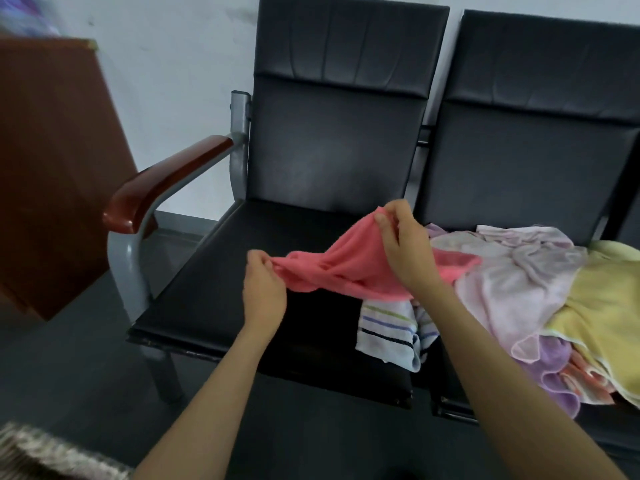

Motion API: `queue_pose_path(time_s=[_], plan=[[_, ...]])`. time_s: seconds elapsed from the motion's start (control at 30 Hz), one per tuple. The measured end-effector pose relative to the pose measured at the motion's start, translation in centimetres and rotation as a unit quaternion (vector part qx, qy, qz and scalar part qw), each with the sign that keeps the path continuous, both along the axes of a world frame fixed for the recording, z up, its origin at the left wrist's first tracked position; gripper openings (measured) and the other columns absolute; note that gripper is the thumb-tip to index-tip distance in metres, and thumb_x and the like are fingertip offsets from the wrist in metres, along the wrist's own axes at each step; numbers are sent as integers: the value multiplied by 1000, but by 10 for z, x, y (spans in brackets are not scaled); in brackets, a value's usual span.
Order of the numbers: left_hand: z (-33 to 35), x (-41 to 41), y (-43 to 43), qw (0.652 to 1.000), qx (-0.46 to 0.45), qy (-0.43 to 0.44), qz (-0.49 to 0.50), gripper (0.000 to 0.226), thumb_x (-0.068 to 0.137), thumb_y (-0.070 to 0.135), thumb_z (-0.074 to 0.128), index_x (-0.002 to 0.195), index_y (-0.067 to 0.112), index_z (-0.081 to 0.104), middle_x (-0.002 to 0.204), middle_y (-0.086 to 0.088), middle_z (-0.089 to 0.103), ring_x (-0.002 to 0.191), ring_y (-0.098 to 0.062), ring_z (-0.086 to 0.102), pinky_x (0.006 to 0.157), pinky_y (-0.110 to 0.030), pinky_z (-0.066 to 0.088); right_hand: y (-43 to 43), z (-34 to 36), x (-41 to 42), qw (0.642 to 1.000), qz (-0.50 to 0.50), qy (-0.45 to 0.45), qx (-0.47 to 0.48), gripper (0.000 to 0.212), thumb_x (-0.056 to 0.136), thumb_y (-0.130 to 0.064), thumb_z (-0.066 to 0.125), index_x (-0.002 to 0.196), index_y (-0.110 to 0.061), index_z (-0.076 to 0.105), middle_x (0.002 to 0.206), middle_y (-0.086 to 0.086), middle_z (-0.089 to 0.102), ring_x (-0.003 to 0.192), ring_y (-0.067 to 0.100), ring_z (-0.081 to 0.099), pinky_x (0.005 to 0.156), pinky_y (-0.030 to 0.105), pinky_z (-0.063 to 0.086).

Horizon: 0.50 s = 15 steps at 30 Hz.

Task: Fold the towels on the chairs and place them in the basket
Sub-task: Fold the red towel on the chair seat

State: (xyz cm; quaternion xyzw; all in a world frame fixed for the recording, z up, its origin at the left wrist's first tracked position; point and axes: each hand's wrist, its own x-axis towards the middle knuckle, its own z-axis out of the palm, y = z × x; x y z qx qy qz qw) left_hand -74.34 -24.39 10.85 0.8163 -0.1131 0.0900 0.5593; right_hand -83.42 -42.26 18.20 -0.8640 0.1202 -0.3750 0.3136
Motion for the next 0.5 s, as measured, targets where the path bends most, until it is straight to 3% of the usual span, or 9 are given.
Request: queue_pose_path(time_s=[0.07, 0.17, 0.2, 0.27, 0.33, 0.43, 0.5], plan=[[6, 9, 12, 997, -47, -32, 60, 12, 95, 3, 39, 101, 7, 48, 107, -8, 47, 95, -23, 51, 81, -29, 39, 8, 5, -2, 999, 27, 28, 6, 12, 100, -24, 45, 93, -13, 45, 70, -4, 51, 65, 11, 48, 64, 25, 33], [-8, 14, 22, 995, -54, 75, 25, 40, 93, 1, 44, 133, 3, 37, 140, -12, 27, 115, -28, 47, 99, -28, 37, 10, -12, -2, 991, 11, 128, 36, 13, 100, -26, 44, 101, -13, 46, 83, 0, 56, 77, 15, 50, 66, 26, 28], [-15, 12, 22, 991, -17, 129, -9, 56, 93, 3, 47, 143, 2, 23, 149, -14, 15, 123, -30, 42, 103, -29, 35, 8, -26, -2, 982, 1, 182, 45, 16, 100, -27, 45, 105, -11, 46, 86, 1, 55, 81, 17, 51, 69, 26, 30], [-32, 5, 19, 966, 147, 206, -48, 77, 92, 18, 53, 149, 2, 4, 153, -17, 2, 132, -35, 31, 108, -36, 30, 1, -59, -5, 951, 8, 298, 85, 23, 95, -25, 53, 111, -10, 47, 92, 3, 56, 87, 22, 55, 81, 33, 44], [-43, -1, 17, 929, 300, 214, -41, 80, 91, 37, 54, 146, -1, 9, 149, -20, 13, 133, -37, 27, 110, -43, 26, -2, -84, -13, 919, 24, 372, 128, 35, 90, -27, 61, 119, -12, 47, 93, 5, 60, 86, 23, 61, 83, 38, 51], [-49, -8, 14, 898, 384, 210, -43, 77, 86, 44, 58, 139, -1, 24, 142, -18, 29, 130, -34, 31, 108, -41, 27, -3, -95, -22, 909, 45, 396, 121, 44, 86, -27, 66, 126, -13, 53, 91, -5, 55, 86, 14, 55, 73, 23, 45], [-50, -12, 10, 886, 423, 176, -65, 60, 88, 40, 56, 134, 5, 38, 139, -17, 35, 127, -33, 34, 106, -40, 28, -5, -96, -24, 916, 38, 386, 100, 38, 87, -29, 65, 122, -15, 56, 97, -6, 54, 91, 11, 51, 73, 21, 38]])
